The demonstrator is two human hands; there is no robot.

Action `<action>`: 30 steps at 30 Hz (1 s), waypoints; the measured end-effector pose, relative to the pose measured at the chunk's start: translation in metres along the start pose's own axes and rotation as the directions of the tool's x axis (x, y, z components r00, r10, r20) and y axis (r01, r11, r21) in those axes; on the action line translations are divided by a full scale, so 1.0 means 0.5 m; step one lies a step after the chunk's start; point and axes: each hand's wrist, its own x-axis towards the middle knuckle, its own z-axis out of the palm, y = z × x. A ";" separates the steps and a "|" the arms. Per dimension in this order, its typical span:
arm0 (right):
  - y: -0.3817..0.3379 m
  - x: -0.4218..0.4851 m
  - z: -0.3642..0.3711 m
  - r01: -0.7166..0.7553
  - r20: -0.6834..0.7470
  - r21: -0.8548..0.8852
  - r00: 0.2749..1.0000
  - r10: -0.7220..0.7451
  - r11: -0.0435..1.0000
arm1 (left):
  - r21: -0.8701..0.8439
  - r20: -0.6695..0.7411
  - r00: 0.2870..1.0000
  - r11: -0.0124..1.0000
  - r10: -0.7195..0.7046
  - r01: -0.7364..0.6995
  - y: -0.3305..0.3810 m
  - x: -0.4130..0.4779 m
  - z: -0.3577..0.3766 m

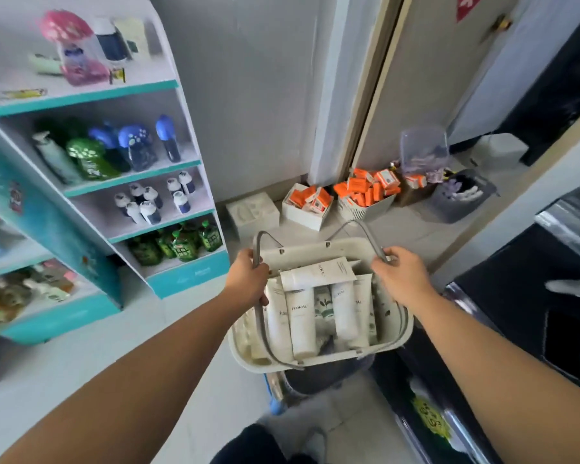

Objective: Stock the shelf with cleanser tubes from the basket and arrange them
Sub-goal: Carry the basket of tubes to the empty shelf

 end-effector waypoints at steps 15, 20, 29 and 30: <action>0.047 0.084 0.017 0.053 0.119 0.036 0.991 -0.057 0.998 | -0.080 -0.101 0.990 0.993 -0.100 0.093 0.000 0.018 0.052; 0.077 0.129 0.003 0.080 0.167 0.022 0.982 -0.083 0.997 | -0.117 -0.138 0.981 0.986 -0.136 0.120 0.006 0.022 0.084; 0.121 0.187 0.006 0.101 0.237 -0.029 0.967 -0.091 0.994 | -0.146 -0.226 0.952 0.974 -0.205 0.175 -0.012 0.044 0.098; 0.124 0.190 0.004 0.097 0.238 -0.027 0.967 -0.088 0.995 | -0.146 -0.233 0.950 0.973 -0.209 0.179 -0.018 0.046 0.097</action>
